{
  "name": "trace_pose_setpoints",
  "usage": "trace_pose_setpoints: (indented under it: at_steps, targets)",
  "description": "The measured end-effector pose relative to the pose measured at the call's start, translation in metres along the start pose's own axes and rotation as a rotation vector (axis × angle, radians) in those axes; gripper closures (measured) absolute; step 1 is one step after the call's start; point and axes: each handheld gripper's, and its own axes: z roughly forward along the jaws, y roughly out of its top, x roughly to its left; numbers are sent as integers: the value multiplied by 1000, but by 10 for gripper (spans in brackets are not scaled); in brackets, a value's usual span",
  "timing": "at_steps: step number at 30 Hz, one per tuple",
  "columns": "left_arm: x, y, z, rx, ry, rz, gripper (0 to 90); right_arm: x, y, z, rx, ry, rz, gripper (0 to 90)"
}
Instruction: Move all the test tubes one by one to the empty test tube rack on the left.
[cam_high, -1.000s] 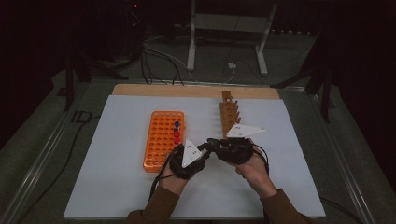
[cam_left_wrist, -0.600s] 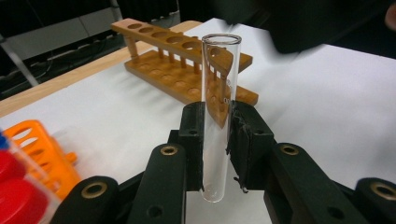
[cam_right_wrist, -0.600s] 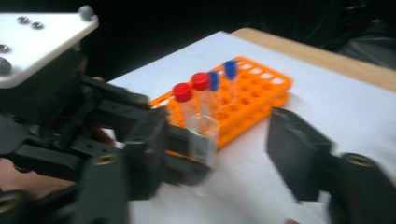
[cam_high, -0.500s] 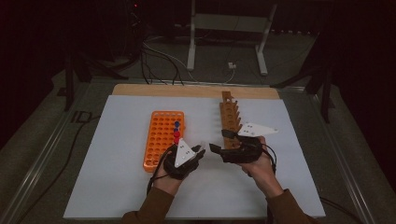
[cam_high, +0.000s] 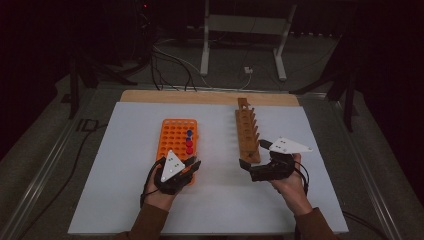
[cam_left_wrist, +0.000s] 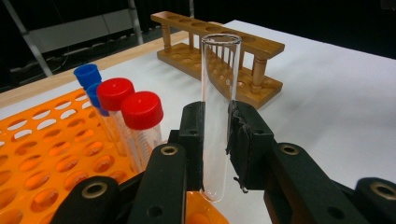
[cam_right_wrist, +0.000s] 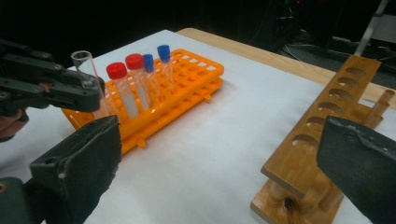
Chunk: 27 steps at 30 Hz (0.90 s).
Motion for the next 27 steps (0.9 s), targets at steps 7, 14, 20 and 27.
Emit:
trace_pose_setpoints:
  at_steps: [7, 14, 20, 27]
  targets:
    - [3, -11, -4, 40, 9, 17, 758, -3, -6, -4, 9, -11, 0, 7]
    - [6, -25, 0, 143, 13, 21, 760, -9, -11, -15, 1, -31, 14, 7]
    - [5, -29, 3, 183, 7, 23, 766, -20, -26, -24, 3, -60, 47, 7]
    - [7, -32, 3, 187, -2, -12, 761, -25, -43, -29, 14, -111, 52, 7]
